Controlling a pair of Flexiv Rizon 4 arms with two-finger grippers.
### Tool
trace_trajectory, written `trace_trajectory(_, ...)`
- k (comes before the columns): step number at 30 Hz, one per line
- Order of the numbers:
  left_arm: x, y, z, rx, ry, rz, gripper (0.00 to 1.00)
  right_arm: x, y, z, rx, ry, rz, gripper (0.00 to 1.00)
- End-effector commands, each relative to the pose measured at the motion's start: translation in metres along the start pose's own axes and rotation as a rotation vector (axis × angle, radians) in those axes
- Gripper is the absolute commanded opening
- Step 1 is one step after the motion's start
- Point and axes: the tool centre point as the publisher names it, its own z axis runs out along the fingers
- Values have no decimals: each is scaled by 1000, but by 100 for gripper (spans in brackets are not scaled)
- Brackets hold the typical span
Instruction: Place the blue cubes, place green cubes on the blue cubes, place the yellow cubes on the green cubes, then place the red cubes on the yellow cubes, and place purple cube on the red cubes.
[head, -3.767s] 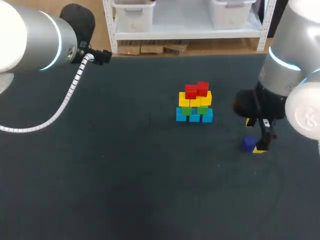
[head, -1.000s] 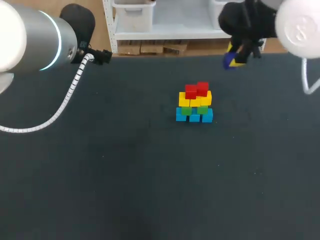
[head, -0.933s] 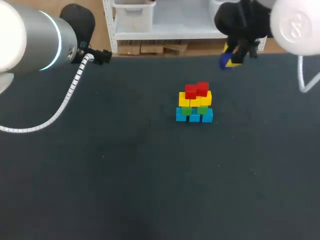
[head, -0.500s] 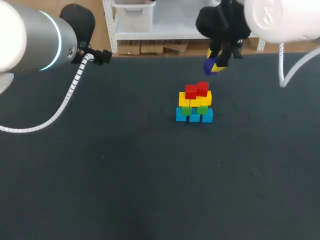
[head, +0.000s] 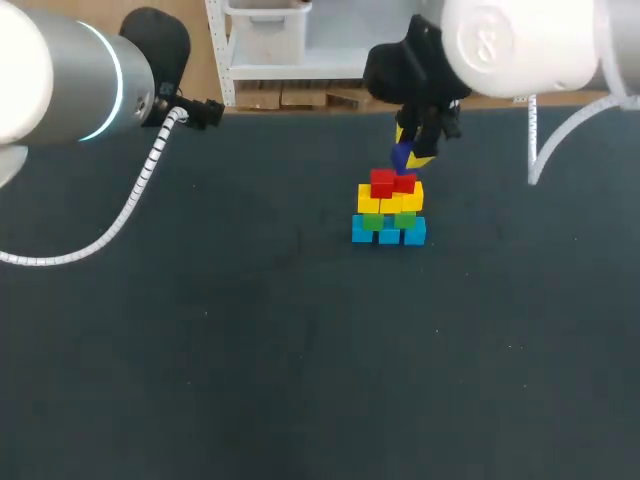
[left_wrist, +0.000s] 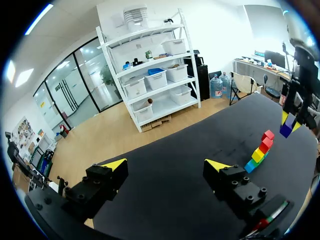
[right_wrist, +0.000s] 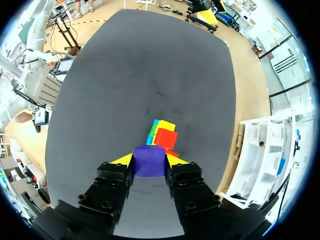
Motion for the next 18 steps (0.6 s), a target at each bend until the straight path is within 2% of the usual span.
trace_trajectory(1, 0, 1, 0, 6, 0, 1, 100, -3, -8, 7, -24, 8, -4, 0)
trace_trajectory(8, 0, 1, 0, 6, 0, 1, 100, -3, -13, 14, -58, 19, 11, 0)
trace_trajectory(18, 0, 1, 0, 6, 0, 1, 100, -3, -19, 12, -114, 22, 110, 0)
